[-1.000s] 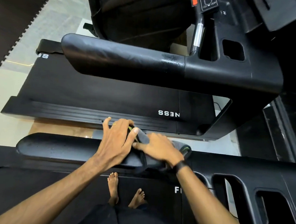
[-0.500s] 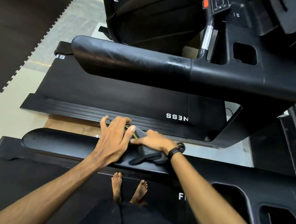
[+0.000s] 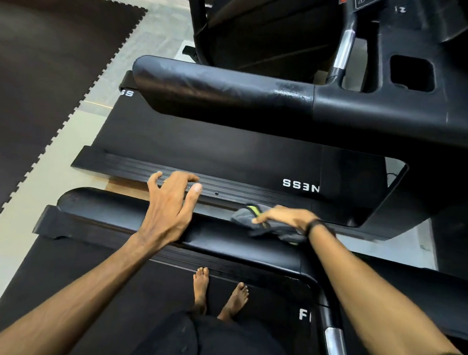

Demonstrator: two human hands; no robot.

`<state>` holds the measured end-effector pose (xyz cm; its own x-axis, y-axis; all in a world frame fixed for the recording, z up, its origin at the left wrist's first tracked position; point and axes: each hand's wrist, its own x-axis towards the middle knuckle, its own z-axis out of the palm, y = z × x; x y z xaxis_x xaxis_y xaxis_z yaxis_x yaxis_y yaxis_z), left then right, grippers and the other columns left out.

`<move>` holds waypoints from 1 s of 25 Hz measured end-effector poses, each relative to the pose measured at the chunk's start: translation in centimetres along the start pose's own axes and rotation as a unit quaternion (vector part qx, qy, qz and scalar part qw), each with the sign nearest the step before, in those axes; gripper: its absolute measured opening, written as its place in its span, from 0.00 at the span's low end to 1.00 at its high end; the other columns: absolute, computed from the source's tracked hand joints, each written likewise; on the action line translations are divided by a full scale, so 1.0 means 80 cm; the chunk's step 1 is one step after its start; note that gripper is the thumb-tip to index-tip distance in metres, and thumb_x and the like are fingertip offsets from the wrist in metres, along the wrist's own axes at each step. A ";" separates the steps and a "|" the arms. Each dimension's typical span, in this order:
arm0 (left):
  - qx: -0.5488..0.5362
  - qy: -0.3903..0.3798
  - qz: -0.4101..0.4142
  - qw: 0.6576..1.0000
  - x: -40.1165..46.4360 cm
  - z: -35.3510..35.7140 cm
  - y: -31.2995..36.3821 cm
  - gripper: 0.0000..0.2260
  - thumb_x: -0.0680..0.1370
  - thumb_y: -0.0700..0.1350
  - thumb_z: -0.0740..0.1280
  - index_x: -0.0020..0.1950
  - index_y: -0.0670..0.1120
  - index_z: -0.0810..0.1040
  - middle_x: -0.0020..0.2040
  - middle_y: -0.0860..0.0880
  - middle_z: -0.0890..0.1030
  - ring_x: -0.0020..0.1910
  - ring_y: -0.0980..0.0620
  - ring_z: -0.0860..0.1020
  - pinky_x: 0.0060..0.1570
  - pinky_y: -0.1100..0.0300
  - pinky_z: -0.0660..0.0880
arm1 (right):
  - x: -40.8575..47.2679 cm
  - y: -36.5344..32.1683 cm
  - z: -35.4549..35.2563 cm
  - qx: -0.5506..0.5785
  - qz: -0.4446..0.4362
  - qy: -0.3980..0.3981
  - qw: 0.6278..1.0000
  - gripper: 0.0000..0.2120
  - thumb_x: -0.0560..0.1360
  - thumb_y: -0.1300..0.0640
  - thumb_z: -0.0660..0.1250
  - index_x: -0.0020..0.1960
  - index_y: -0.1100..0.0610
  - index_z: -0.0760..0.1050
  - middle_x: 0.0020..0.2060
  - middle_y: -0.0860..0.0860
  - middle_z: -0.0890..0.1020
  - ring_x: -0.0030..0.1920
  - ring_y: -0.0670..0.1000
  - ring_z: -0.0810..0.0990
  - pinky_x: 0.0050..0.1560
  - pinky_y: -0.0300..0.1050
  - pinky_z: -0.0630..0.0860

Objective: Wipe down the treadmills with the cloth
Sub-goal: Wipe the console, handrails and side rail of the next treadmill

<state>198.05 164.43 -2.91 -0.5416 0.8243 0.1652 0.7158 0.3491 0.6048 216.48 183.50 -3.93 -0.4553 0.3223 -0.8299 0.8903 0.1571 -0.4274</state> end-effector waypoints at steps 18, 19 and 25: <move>0.063 -0.003 0.019 0.998 0.001 -0.085 -0.114 0.19 0.83 0.55 0.49 0.53 0.46 0.75 0.48 0.53 0.76 0.51 0.53 0.74 0.70 0.45 0.53 | 0.026 -0.116 0.070 -0.044 -0.044 0.040 0.997 0.29 0.77 0.38 0.65 0.70 0.56 0.73 0.67 0.52 0.75 0.68 0.57 0.73 0.62 0.46 0.67; 0.064 -0.006 0.029 0.998 0.004 -0.090 -0.123 0.19 0.83 0.55 0.49 0.53 0.46 0.75 0.48 0.53 0.76 0.52 0.52 0.75 0.70 0.45 0.53 | 0.029 -0.144 0.095 -0.068 -0.066 0.065 0.993 0.29 0.77 0.37 0.64 0.69 0.56 0.74 0.66 0.54 0.76 0.67 0.58 0.74 0.59 0.48 0.67; 0.083 -0.034 0.073 0.993 0.006 -0.104 -0.167 0.19 0.84 0.54 0.48 0.53 0.47 0.75 0.48 0.52 0.78 0.52 0.50 0.77 0.70 0.44 0.53 | -0.087 -0.114 0.174 -0.222 -0.209 0.329 0.893 0.30 0.74 0.30 0.60 0.68 0.47 0.73 0.63 0.48 0.78 0.64 0.54 0.75 0.63 0.52 0.67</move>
<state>184.56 156.45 -4.41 -0.3999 0.8979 0.1842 0.8502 0.2883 0.4404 211.42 166.84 0.79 -0.7764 0.6049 -0.1771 0.6246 0.7007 -0.3448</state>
